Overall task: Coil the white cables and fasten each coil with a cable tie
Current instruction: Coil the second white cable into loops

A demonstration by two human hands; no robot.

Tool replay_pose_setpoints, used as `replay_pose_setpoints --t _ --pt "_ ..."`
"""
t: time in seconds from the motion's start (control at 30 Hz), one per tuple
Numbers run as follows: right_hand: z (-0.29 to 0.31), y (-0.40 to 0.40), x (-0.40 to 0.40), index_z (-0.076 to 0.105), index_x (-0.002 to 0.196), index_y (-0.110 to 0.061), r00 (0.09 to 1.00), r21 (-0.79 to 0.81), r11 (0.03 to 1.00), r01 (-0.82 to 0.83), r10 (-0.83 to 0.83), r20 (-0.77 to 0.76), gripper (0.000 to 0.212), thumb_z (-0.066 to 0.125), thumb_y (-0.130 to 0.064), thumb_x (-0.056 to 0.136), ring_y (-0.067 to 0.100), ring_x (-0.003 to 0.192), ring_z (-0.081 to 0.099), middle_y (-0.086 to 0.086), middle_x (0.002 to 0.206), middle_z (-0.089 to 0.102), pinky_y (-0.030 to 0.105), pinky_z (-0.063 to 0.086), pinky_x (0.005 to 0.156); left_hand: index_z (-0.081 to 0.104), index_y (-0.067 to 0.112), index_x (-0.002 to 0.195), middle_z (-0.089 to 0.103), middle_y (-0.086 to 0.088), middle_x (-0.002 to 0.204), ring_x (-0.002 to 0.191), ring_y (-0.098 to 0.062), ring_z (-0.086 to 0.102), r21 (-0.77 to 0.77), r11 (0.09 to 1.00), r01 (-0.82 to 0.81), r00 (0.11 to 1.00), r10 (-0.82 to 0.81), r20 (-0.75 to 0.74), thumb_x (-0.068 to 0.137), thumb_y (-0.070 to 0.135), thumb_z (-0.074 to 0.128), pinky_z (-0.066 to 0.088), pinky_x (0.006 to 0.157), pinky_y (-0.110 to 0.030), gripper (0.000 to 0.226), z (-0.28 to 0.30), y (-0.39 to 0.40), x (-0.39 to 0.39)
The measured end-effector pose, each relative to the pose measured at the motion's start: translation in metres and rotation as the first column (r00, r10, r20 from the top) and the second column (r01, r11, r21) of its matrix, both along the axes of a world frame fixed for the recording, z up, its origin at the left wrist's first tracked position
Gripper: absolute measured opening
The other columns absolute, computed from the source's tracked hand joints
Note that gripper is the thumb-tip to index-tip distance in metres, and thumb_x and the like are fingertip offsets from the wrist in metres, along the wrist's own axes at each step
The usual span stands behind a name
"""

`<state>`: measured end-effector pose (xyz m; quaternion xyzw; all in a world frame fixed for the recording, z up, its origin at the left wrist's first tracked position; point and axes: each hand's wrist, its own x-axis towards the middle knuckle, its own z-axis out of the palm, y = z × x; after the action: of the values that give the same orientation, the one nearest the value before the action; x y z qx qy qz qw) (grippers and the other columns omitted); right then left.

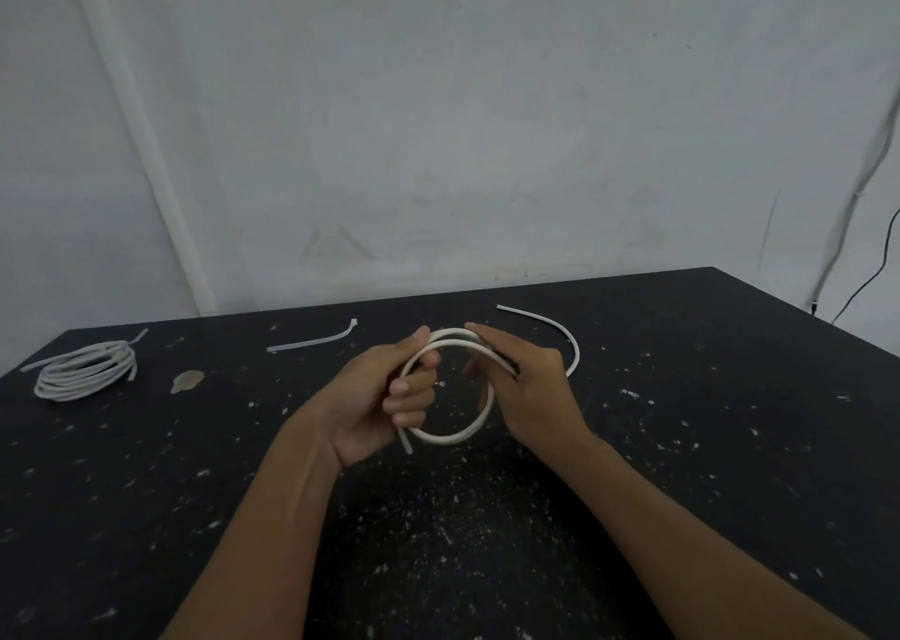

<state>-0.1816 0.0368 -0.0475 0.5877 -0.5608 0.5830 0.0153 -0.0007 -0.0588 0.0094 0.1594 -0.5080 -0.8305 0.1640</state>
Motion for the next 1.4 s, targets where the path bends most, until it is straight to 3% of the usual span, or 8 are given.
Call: replay_pose_setpoints --t 0.33,0.5,0.63,0.77,1.03,1.13,1.27,1.4 --pt "0.007 0.007 0.003 0.053 0.152 -0.025 0.945 0.014 0.988 0.151 -0.14 -0.295 0.053 0.044 -0.052 0.108 -0.004 0.069 0.059 -0.008 0.093 0.072 0.02 0.047 0.064 0.046 0.021 0.063 0.027 0.009 0.041 0.033 -0.005 0.018 0.039 0.999 -0.018 1.0 0.018 0.003 0.104 0.035 0.046 0.005 0.04 -0.024 0.043 -0.005 -0.009 0.001" --pt "0.007 0.007 0.001 0.069 0.094 -0.029 0.881 0.013 0.885 0.465 -0.462 -0.102 0.055 0.049 -0.08 0.091 0.006 0.047 0.047 -0.013 0.056 0.053 0.028 0.042 0.048 0.048 0.021 0.066 0.028 0.008 0.041 0.031 -0.004 0.019 0.054 0.996 -0.07 0.991 0.076 -0.111 0.102 0.04 0.045 0.008 0.04 -0.024 0.041 -0.005 -0.005 -0.003" --pt "0.006 0.008 -0.009 0.061 0.091 -0.032 0.95 0.12 0.945 0.305 -0.31 0.03 0.035 0.058 -0.067 0.095 0.01 0.058 0.06 -0.008 0.068 0.064 0.042 0.056 0.059 0.047 0.023 0.064 0.029 0.007 0.039 0.038 -0.008 0.008 0.183 0.975 -0.127 0.948 0.173 -0.268 0.107 0.038 0.037 0.007 0.04 -0.023 0.046 -0.002 -0.008 0.0" --pt "0.011 0.012 -0.013 0.056 0.084 -0.029 0.908 0.108 0.902 0.418 -0.418 -0.021 0.034 0.065 -0.059 0.096 0.007 0.053 0.053 -0.009 0.065 0.061 0.024 0.042 0.051 0.048 0.024 0.064 0.031 0.006 0.038 0.038 -0.01 0.007 0.249 0.957 -0.145 0.902 0.232 -0.364 0.107 0.038 0.037 0.007 0.04 -0.022 0.047 0.001 -0.018 0.012" --pt "0.021 0.012 0.013 0.062 0.077 -0.021 0.816 0.178 0.819 0.546 -0.471 -0.335 0.04 0.061 -0.052 0.101 0.013 0.051 0.054 -0.006 0.058 0.058 0.033 0.048 0.054 0.044 0.022 0.061 0.026 0.005 0.042 0.034 -0.007 0.017 -0.058 0.954 -0.295 0.939 0.278 -0.203 0.11 0.04 0.033 0.013 0.038 -0.025 0.053 0.005 0.0 -0.007" --pt "0.022 0.01 0.02 0.074 0.104 -0.017 0.867 0.264 0.894 0.361 -0.217 -0.448 0.022 0.057 -0.031 0.105 0.018 0.072 0.059 0.0 0.082 0.064 0.04 0.054 0.067 0.044 0.021 0.063 0.026 0.003 0.044 0.036 -0.009 0.016 -0.1 0.905 -0.413 0.898 0.386 -0.212 0.11 0.041 0.034 0.018 0.036 -0.024 0.052 0.006 0.005 -0.01" --pt "0.03 0.013 0.022 0.039 0.156 -0.029 0.791 0.414 0.817 0.401 -0.081 -0.607 0.046 0.046 -0.03 0.111 0.026 0.095 0.066 0.0 0.119 0.064 0.045 0.056 0.077 0.044 0.02 0.064 0.026 0.002 0.044 0.036 -0.01 0.016 -0.07 0.816 -0.574 0.797 0.537 -0.275 0.111 0.041 0.035 0.016 0.037 -0.025 0.052 0.008 0.0 -0.006" --pt "0.037 0.016 0.022 0.054 0.117 -0.032 0.84 0.45 0.764 0.462 -0.215 -0.498 0.021 0.054 -0.05 0.105 0.02 0.085 0.069 -0.005 0.098 0.073 0.044 0.06 0.081 0.043 0.02 0.065 0.026 0.002 0.044 0.037 -0.01 0.016 -0.105 0.751 -0.652 0.742 0.604 -0.289 0.111 0.042 0.034 0.014 0.038 -0.025 0.052 0.008 -0.004 -0.004"
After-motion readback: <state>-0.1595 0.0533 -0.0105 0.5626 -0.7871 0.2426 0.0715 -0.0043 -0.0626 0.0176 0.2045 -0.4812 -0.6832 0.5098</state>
